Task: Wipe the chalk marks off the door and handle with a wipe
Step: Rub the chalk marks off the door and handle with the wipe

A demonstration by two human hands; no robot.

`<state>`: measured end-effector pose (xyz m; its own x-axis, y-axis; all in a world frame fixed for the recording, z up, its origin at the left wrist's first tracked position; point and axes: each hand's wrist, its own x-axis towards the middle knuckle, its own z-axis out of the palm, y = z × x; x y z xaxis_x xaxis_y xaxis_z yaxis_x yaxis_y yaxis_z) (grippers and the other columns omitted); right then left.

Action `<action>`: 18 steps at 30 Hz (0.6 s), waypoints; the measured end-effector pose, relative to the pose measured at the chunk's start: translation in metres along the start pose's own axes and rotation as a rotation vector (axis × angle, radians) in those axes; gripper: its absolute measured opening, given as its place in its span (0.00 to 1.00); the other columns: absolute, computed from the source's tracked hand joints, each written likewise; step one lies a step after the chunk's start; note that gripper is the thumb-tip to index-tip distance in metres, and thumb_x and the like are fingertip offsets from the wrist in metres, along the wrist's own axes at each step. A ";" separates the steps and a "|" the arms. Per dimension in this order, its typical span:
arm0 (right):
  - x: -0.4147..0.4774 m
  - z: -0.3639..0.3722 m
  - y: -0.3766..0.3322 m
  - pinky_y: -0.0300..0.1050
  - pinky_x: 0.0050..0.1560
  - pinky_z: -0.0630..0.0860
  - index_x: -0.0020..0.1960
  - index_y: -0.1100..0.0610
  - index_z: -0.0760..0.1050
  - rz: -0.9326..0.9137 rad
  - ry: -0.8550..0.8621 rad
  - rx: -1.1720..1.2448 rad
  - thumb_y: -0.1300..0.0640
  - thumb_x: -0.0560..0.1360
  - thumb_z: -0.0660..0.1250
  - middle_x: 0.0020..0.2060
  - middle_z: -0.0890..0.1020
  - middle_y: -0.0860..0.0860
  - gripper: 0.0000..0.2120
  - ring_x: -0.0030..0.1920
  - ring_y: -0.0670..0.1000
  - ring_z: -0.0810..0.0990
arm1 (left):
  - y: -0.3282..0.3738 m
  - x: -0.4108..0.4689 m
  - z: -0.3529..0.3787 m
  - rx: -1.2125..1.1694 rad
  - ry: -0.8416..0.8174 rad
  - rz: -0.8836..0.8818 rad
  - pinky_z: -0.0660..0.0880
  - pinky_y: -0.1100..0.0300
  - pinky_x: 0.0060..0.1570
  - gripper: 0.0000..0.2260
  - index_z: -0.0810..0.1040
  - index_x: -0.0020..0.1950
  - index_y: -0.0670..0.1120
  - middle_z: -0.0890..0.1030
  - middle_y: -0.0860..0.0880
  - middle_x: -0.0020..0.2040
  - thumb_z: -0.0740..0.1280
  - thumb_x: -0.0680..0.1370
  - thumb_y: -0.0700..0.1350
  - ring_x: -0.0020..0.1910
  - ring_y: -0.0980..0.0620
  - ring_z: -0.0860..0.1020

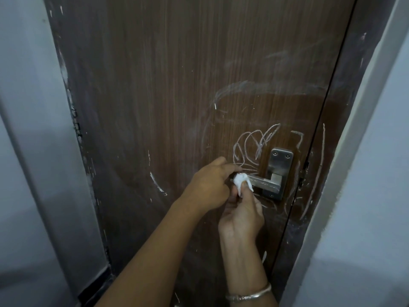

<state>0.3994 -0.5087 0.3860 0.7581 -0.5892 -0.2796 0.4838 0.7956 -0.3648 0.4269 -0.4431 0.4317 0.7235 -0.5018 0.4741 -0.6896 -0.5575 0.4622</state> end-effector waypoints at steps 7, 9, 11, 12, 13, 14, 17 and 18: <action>-0.001 -0.003 -0.002 0.35 0.37 0.79 0.44 0.62 0.76 0.014 0.021 0.003 0.66 0.71 0.70 0.43 0.82 0.56 0.03 0.43 0.49 0.82 | 0.001 0.001 -0.001 0.078 -0.045 0.002 0.72 0.50 0.49 0.25 0.70 0.67 0.50 0.66 0.55 0.49 0.63 0.71 0.35 0.49 0.53 0.70; 0.000 -0.001 -0.005 0.35 0.38 0.80 0.43 0.61 0.76 0.005 0.011 0.002 0.66 0.72 0.69 0.42 0.82 0.57 0.03 0.42 0.50 0.82 | 0.001 0.001 0.001 0.118 -0.050 0.010 0.72 0.47 0.49 0.25 0.70 0.67 0.52 0.66 0.55 0.49 0.63 0.71 0.37 0.48 0.53 0.70; -0.002 0.003 -0.007 0.37 0.40 0.80 0.42 0.61 0.75 -0.005 -0.006 -0.022 0.65 0.72 0.69 0.41 0.82 0.57 0.03 0.41 0.50 0.82 | 0.002 0.000 0.003 0.142 -0.042 0.013 0.73 0.46 0.49 0.24 0.70 0.67 0.53 0.68 0.53 0.51 0.63 0.71 0.39 0.49 0.50 0.71; -0.002 0.004 -0.007 0.38 0.41 0.79 0.41 0.60 0.75 -0.012 -0.012 -0.036 0.65 0.72 0.69 0.41 0.82 0.56 0.04 0.40 0.49 0.82 | 0.002 0.000 0.004 0.147 -0.035 0.013 0.73 0.45 0.49 0.24 0.70 0.67 0.54 0.69 0.52 0.52 0.63 0.72 0.39 0.50 0.49 0.72; -0.002 0.005 -0.008 0.39 0.41 0.79 0.41 0.60 0.75 -0.016 -0.014 -0.046 0.65 0.72 0.69 0.41 0.82 0.56 0.04 0.39 0.49 0.82 | 0.001 0.000 0.005 0.149 -0.029 0.011 0.73 0.45 0.49 0.24 0.70 0.67 0.54 0.70 0.51 0.52 0.63 0.72 0.39 0.50 0.49 0.72; -0.002 0.006 -0.009 0.39 0.41 0.79 0.41 0.60 0.75 -0.014 -0.014 -0.050 0.64 0.72 0.69 0.41 0.82 0.56 0.03 0.39 0.49 0.81 | 0.001 -0.001 0.006 0.148 -0.026 0.008 0.73 0.45 0.49 0.24 0.70 0.67 0.54 0.70 0.51 0.53 0.63 0.72 0.39 0.50 0.49 0.72; -0.002 0.004 -0.010 0.36 0.38 0.79 0.43 0.60 0.76 0.014 -0.007 -0.042 0.65 0.72 0.69 0.43 0.82 0.57 0.02 0.43 0.50 0.82 | 0.001 -0.001 0.006 0.129 -0.027 0.003 0.73 0.45 0.51 0.24 0.69 0.67 0.54 0.70 0.51 0.54 0.63 0.72 0.39 0.52 0.48 0.72; -0.003 0.002 -0.010 0.36 0.37 0.80 0.44 0.61 0.76 0.026 -0.008 -0.039 0.65 0.73 0.68 0.44 0.82 0.57 0.02 0.45 0.51 0.82 | 0.001 -0.001 0.006 0.127 -0.035 0.000 0.72 0.45 0.51 0.25 0.69 0.68 0.54 0.70 0.51 0.55 0.63 0.72 0.38 0.53 0.48 0.72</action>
<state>0.3931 -0.5144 0.3921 0.7738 -0.5668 -0.2829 0.4460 0.8046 -0.3921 0.4255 -0.4473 0.4269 0.7260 -0.5230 0.4464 -0.6812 -0.6358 0.3629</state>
